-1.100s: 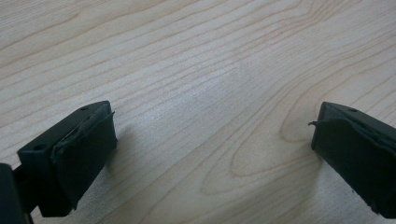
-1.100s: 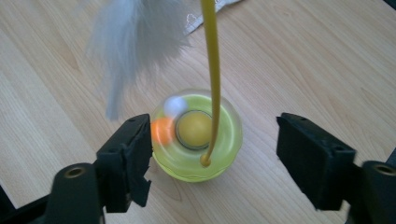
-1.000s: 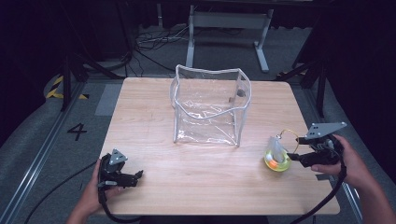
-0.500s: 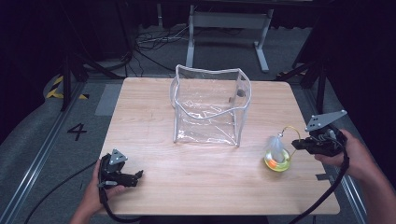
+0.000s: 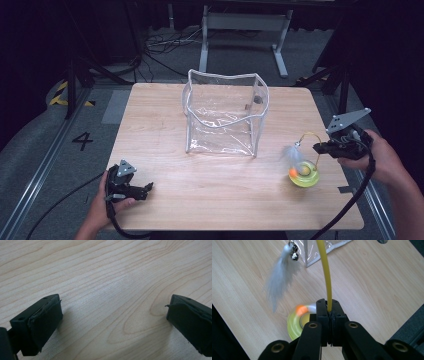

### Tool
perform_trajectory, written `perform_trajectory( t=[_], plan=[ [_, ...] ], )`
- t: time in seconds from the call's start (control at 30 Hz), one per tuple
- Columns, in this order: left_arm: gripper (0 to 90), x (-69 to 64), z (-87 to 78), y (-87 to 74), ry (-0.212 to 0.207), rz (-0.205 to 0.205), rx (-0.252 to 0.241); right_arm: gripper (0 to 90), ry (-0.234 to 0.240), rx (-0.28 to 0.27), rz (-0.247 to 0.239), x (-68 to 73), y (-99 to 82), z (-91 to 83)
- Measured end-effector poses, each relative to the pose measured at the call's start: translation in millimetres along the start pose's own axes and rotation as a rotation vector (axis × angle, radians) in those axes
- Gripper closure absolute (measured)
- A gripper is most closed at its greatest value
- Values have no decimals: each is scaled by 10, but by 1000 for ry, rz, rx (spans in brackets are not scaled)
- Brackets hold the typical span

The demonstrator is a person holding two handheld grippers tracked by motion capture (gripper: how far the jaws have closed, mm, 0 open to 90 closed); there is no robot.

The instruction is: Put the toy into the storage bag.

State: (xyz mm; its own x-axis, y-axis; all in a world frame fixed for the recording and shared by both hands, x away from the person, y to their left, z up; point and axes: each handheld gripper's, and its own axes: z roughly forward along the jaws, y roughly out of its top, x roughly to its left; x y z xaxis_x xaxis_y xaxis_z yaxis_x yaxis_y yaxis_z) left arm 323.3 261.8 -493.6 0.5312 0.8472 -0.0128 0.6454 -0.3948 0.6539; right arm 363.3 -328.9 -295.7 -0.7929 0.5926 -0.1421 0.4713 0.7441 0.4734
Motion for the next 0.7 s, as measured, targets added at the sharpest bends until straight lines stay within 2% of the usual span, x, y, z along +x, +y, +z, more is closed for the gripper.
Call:
perform_trajectory(
  t=[0.23, 0.5, 0.7],
  plan=[
    [5, 0, 0, 0, 0, 0, 0, 882, -31, -5, -18, -35, 136, -155],
    [5, 1, 0, 0, 0, 0, 0, 882, -73, -13, -13, -130, 279, -318],
    [5, 1, 0, 0, 0, 0, 0, 881, -78, -18, -23, -187, 386, -422]
  ],
)
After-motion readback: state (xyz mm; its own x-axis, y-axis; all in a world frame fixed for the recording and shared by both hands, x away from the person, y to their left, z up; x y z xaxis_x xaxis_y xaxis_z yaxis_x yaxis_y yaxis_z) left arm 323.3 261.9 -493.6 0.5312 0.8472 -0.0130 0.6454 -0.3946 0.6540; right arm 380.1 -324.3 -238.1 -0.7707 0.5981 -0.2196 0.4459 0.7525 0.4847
